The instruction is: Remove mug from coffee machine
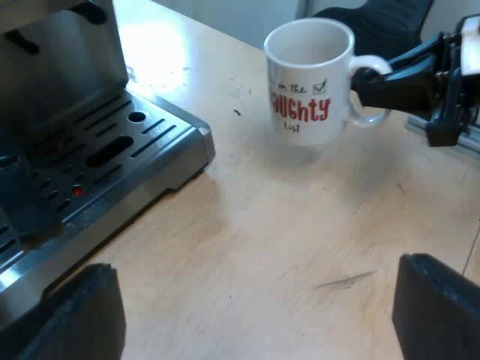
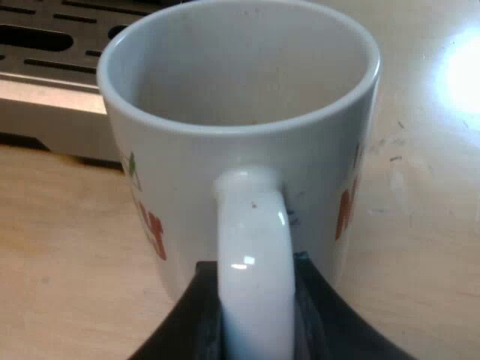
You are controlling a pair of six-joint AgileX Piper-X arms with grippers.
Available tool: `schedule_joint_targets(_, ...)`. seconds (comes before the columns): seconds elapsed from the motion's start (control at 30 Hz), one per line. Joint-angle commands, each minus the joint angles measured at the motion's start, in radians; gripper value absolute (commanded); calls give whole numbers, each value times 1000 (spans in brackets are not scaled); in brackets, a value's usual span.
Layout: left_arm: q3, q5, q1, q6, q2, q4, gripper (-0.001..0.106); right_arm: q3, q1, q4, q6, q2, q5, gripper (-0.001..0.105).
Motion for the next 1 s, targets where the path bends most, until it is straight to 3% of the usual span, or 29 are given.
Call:
schedule_joint_targets(0.03, -1, 9, -6, -8, 8, -13, 87, 10, -2, -73, 9, -12, 71, 0)
schedule_joint_targets(0.13, -1, 9, -6, -8, 8, -13, 87, 30, -2, -75, 9, -12, 120, 0)
schedule_joint_targets(0.37, -1, 9, -6, -8, 8, -13, 87, 100, -79, -186, 31, -12, 113, 0)
schedule_joint_targets(0.57, -1, 9, -6, -8, 8, -11, 87, 120, -207, -222, 22, -8, 0, 0)
schedule_joint_targets(0.63, -1, 9, -6, -8, 8, -11, 87, 120, -263, -232, 6, 7, -47, 0)
schedule_joint_targets(0.8, -1, 9, -6, -8, 8, -11, 87, 137, -365, -419, -144, 76, -202, 0)
schedule_joint_targets(1.0, -1, 9, -6, -8, 8, 9, 87, 188, -415, -625, -155, 174, -201, 0)
